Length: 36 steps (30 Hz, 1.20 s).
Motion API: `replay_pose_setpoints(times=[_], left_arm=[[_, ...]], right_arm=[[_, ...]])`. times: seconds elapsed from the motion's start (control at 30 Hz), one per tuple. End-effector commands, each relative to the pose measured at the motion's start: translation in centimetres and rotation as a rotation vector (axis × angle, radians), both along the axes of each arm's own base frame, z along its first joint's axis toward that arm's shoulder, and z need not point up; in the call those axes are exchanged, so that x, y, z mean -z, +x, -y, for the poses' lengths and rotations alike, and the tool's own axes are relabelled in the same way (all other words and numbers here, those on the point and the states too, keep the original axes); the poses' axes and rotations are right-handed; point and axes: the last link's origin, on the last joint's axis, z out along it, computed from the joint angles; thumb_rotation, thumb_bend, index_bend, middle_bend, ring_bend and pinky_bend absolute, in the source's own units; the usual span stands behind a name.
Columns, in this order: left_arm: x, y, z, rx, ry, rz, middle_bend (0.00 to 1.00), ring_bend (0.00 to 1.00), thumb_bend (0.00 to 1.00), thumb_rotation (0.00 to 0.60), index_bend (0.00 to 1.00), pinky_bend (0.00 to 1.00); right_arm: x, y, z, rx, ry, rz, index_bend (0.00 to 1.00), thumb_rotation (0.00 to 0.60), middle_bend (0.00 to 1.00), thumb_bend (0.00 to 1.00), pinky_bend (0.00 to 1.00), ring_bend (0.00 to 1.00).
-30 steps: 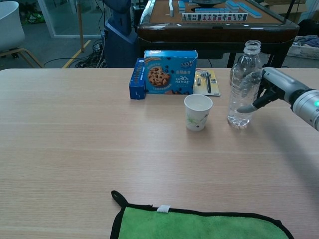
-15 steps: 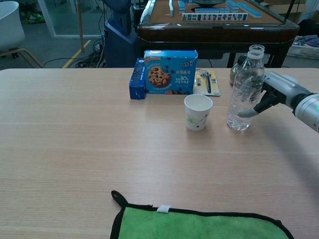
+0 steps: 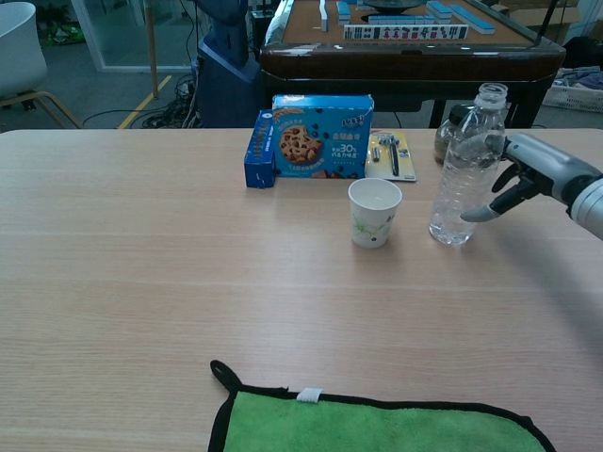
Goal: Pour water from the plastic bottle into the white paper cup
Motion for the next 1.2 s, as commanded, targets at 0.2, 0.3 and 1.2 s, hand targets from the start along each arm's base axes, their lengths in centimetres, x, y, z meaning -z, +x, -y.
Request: replay_pose_setpoints(times=[0.2,0.3,1.2], left_arm=[[0.3,-0.1,0.0,-0.001,-0.008,-0.007,0.09,0.23,0.1,0.6,0.37,0.56],[0.4,-0.1,-0.1,-0.002,-0.011,-0.01,0.09,0.23,0.1,0.6,0.37,0.56],[2.1,-0.1,-0.4,0.086,-0.034,-0.096,0.12,0.23,0.1,0.6,0.37,0.56]], right_arm=[[-2.2,-0.7,-1.1,-0.012,-0.044,-0.047,0.17,0.6,0.14,0.04,0.33,0.15],[-3.3,-0.9,-1.9,-0.006,-0.065,-0.075,0.17,0.6,0.14,0.04,0.33,0.15],[-13.9,-3.9,-15.1,0.031,-0.186,-0.383,0.17,0.6,0.2,0.04,0.33,0.15]])
